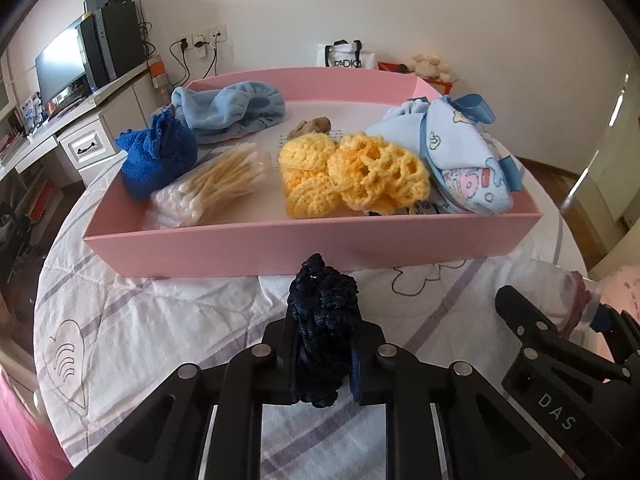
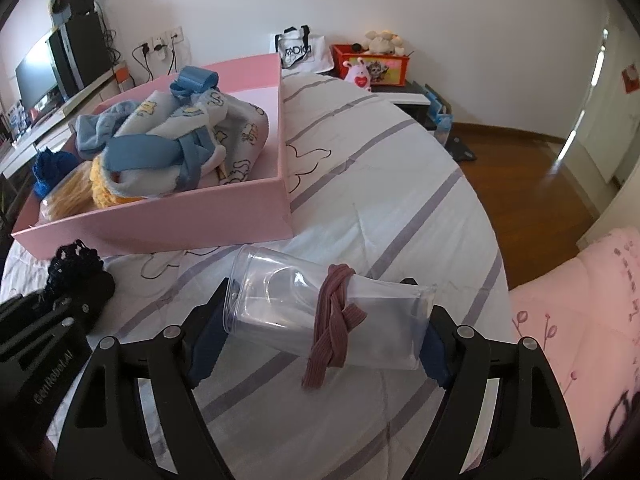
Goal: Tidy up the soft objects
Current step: 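Lift the navy knitted item with the left tool while the right tool lifts the cup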
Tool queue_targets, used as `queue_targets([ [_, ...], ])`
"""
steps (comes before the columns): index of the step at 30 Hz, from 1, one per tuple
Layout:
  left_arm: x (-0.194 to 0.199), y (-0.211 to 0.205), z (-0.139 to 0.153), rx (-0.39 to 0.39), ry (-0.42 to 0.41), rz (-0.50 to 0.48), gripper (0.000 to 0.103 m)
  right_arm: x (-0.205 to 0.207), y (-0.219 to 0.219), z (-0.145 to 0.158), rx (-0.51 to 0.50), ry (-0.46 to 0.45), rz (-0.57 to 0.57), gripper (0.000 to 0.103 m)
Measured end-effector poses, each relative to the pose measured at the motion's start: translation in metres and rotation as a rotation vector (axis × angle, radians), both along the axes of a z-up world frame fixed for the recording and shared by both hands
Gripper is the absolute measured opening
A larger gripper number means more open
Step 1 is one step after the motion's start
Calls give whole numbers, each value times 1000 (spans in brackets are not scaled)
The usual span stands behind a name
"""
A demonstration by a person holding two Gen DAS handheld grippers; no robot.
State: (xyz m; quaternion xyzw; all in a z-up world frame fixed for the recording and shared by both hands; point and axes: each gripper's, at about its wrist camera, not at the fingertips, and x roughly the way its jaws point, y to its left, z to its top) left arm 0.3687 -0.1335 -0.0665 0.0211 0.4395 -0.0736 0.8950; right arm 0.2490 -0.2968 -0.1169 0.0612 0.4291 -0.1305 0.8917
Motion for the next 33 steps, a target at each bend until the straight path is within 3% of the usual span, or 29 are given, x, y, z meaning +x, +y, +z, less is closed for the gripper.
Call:
queue_targets([
  [12,-32,24,25,8,-80,39,15,-23,27,30,-14,-77,41,78],
  [33,-133,60,92,-13,-269,117,15,-83,76,90,-71,-245,139,78],
])
